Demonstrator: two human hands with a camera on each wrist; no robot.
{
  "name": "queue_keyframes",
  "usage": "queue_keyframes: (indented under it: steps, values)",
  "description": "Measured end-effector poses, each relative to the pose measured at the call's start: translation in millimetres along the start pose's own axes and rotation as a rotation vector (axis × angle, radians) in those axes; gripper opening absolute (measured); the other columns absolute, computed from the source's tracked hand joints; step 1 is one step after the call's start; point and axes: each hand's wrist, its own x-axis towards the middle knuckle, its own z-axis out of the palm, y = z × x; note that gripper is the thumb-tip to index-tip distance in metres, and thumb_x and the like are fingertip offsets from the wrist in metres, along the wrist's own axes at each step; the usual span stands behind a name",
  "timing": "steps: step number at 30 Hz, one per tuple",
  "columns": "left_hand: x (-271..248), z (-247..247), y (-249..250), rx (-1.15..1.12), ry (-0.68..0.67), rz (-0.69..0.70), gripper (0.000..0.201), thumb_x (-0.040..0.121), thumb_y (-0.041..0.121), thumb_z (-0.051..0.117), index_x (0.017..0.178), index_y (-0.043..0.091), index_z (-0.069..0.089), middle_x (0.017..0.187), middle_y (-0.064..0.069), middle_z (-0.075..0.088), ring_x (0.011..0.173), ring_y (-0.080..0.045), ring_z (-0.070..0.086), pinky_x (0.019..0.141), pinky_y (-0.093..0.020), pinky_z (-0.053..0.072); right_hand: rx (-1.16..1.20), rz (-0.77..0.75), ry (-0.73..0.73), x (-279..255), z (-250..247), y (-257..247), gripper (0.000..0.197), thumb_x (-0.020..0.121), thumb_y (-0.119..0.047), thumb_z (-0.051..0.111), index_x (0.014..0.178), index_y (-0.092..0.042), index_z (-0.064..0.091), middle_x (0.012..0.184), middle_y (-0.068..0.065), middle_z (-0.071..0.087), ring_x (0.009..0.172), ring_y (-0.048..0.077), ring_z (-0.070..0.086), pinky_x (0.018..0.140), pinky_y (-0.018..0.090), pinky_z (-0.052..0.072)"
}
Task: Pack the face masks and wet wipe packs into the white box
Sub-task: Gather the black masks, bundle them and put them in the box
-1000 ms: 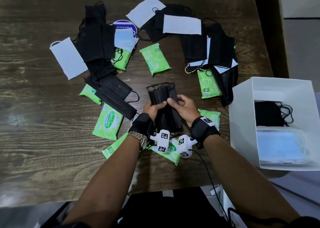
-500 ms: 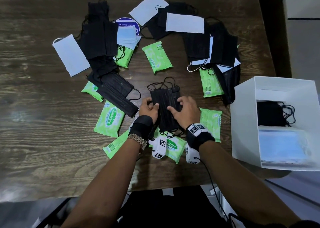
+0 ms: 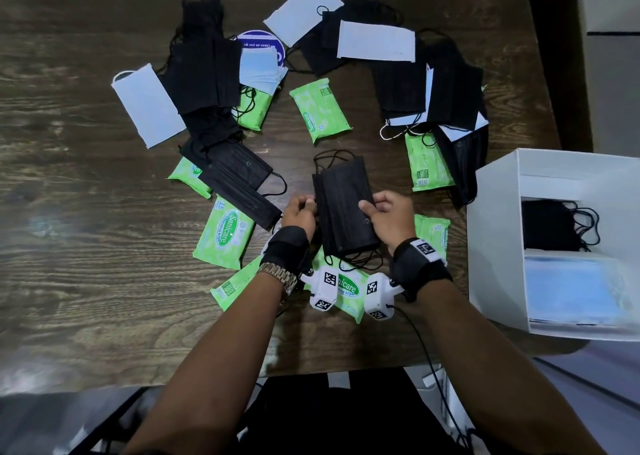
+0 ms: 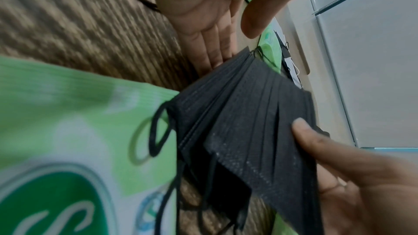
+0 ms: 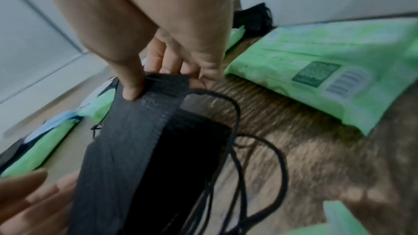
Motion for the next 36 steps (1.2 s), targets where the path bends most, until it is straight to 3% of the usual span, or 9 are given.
queue_keyframes:
  steps: [4,10,16,19,22,24,27,32,36]
  values:
    - [0.7,-1.4,-1.7,0.016,-0.007,-0.033,0.016,0.093,0.006,0.053,0.087,0.019,0.059,0.100,-0.017,0.065,0.088,-0.029,0.063,0.086,-0.046,0.054,-0.104,0.065,0.010,6.5,-4.5,3.3,0.026,0.076,-0.024,0.085,0.075,-0.018,0.060,0.068,-0.002,0.063,0.068,0.017,0.062,0.073,0.032,0.054]
    - [-4.7,-2.4,0.7,0.183,-0.037,0.029,0.026,0.086,0.021,0.070,0.107,0.009,0.062,0.091,-0.008,0.070,0.082,-0.019,0.065,0.076,-0.026,0.052,-0.197,0.031,0.023,4.2,0.9,-4.7,0.028,0.072,-0.023,0.088,0.074,-0.013,0.062,0.066,0.000,0.062,0.068,0.018,0.061,0.070,0.031,0.054]
    - [-2.9,12.6,1.5,0.376,-0.068,0.077,0.045,0.069,0.030,0.084,0.107,0.014,0.067,0.096,-0.005,0.073,0.084,-0.019,0.070,0.080,-0.034,0.058,-0.291,-0.036,0.013,1.9,3.8,-9.1,0.033,0.067,-0.030,0.091,0.076,-0.015,0.063,0.068,-0.002,0.062,0.068,0.018,0.060,0.067,0.030,0.052]
    - [-4.2,11.9,8.0,0.357,-0.127,0.136,0.039,0.075,0.017,0.080,0.111,0.008,0.067,0.099,-0.009,0.073,0.088,-0.024,0.069,0.080,-0.035,0.058,-0.170,-0.056,0.070,1.3,-3.1,-8.8,0.060,0.062,-0.046,0.091,0.107,-0.016,0.065,0.094,-0.003,0.065,0.085,0.014,0.063,0.075,0.030,0.055]
    - [-11.4,3.4,21.7,0.264,-0.211,0.253,0.035,0.081,0.003,0.073,0.115,-0.003,0.063,0.100,-0.012,0.069,0.083,-0.015,0.067,0.074,-0.025,0.053,0.220,-0.041,-0.106,3.5,-20.2,-17.7,0.085,0.068,-0.035,0.090,0.139,-0.015,0.048,0.120,0.001,0.062,0.109,0.013,0.063,0.093,0.028,0.052]
    - [-15.2,-0.5,31.9,0.227,-0.251,0.332,0.033,0.083,-0.004,0.068,0.115,-0.009,0.060,0.101,-0.012,0.067,0.078,0.000,0.065,0.073,-0.020,0.051,0.326,-0.114,-0.268,1.7,-31.6,-28.2,0.066,0.076,-0.018,0.086,0.133,-0.010,0.056,0.119,0.007,0.068,0.110,0.019,0.066,0.100,0.035,0.052]
    - [-16.5,2.3,47.7,0.202,-0.221,0.414,0.026,0.084,-0.011,0.061,0.109,-0.003,0.060,0.094,-0.005,0.066,0.073,0.011,0.062,0.072,-0.015,0.049,0.349,-0.273,-0.275,-0.2,-35.5,-48.3,0.029,0.079,-0.003,0.080,0.104,-0.003,0.066,0.104,0.010,0.072,0.097,0.019,0.068,0.095,0.039,0.053]
    - [-15.6,18.8,54.7,0.153,-0.225,0.492,0.040,0.065,-0.002,0.057,0.105,0.003,0.058,0.088,-0.007,0.065,0.079,-0.005,0.063,0.073,-0.024,0.052,0.341,-0.308,-0.191,-1.6,-23.0,-55.5,0.041,0.074,-0.004,0.084,0.109,-0.004,0.064,0.105,0.007,0.071,0.098,0.015,0.066,0.091,0.030,0.053]
    - [-16.7,31.9,51.7,0.171,-0.225,0.504,0.038,0.073,-0.017,0.057,0.107,0.000,0.057,0.082,0.003,0.061,0.067,0.012,0.059,0.063,-0.008,0.046,0.233,-0.288,-0.153,3.3,-11.1,-47.7,0.038,0.080,0.005,0.073,0.115,-0.004,0.060,0.104,-0.003,0.068,0.094,-0.009,0.064,0.089,0.014,0.047]
